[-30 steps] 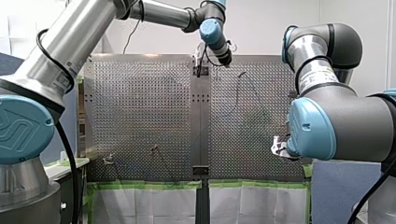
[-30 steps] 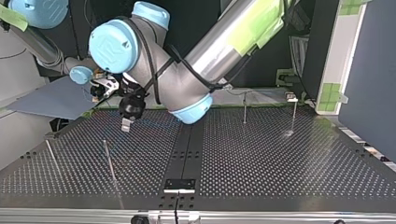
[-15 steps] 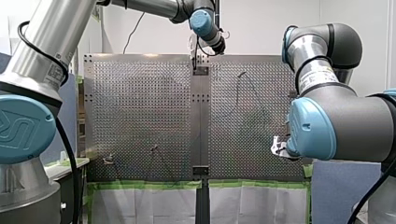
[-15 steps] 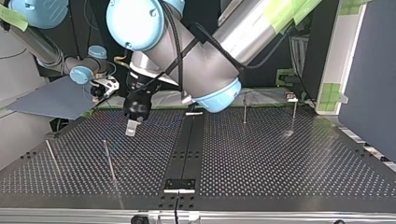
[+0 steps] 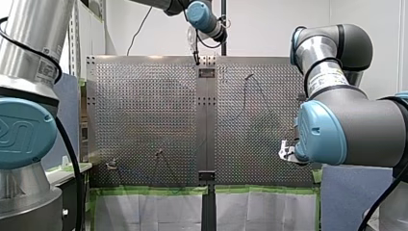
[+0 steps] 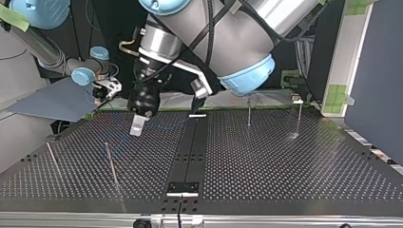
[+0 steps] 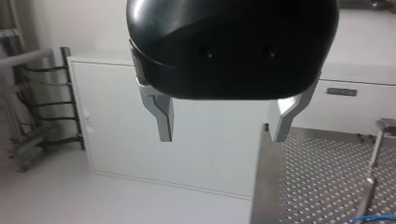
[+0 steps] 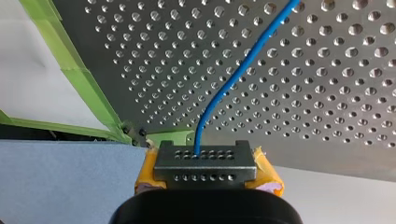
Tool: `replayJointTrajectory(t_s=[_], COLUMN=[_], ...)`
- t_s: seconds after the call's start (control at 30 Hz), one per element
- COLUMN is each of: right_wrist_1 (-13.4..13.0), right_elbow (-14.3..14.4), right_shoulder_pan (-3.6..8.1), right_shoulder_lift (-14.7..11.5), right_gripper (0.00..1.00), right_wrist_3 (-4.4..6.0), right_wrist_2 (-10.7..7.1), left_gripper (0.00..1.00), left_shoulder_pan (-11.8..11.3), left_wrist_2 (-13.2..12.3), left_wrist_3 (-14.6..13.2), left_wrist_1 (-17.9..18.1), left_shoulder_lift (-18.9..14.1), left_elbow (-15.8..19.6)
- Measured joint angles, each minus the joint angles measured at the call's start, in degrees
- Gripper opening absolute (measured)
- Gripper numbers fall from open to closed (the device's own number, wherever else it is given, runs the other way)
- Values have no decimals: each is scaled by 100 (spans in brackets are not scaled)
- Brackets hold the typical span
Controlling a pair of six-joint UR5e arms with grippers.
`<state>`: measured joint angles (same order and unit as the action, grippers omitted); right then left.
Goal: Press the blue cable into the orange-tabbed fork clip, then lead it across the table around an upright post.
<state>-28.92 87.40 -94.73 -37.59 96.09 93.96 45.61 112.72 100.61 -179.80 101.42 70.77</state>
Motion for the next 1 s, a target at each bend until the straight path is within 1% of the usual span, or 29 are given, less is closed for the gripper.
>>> replayJointTrajectory(t_s=[0.23, 0.57, 0.63, 0.83, 1.0], right_wrist_1=[0, 0, 0, -1, 0], right_elbow=[0, 0, 0, 0, -4], right_shoulder_pan=[-5, -9, -11, -12, -15], right_shoulder_lift=[0, 0, -1, 0, 0], right_gripper=[0, 0, 0, 0, 0], right_wrist_3=[0, -9, -9, -9, -14], right_wrist_2=[0, 0, 0, 0, 0], left_gripper=[100, 100, 100, 100, 100], left_shoulder_pan=[-20, -23, -23, -24, -23], left_wrist_2=[5, 44, 56, 69, 68], left_wrist_3=[115, 412, 442, 509, 676], left_wrist_1=[387, 968, 1071, 1421, 1701], left_shoulder_lift=[-386, -942, -937, -739, -696], left_elbow=[385, 967, 1071, 1422, 1700])
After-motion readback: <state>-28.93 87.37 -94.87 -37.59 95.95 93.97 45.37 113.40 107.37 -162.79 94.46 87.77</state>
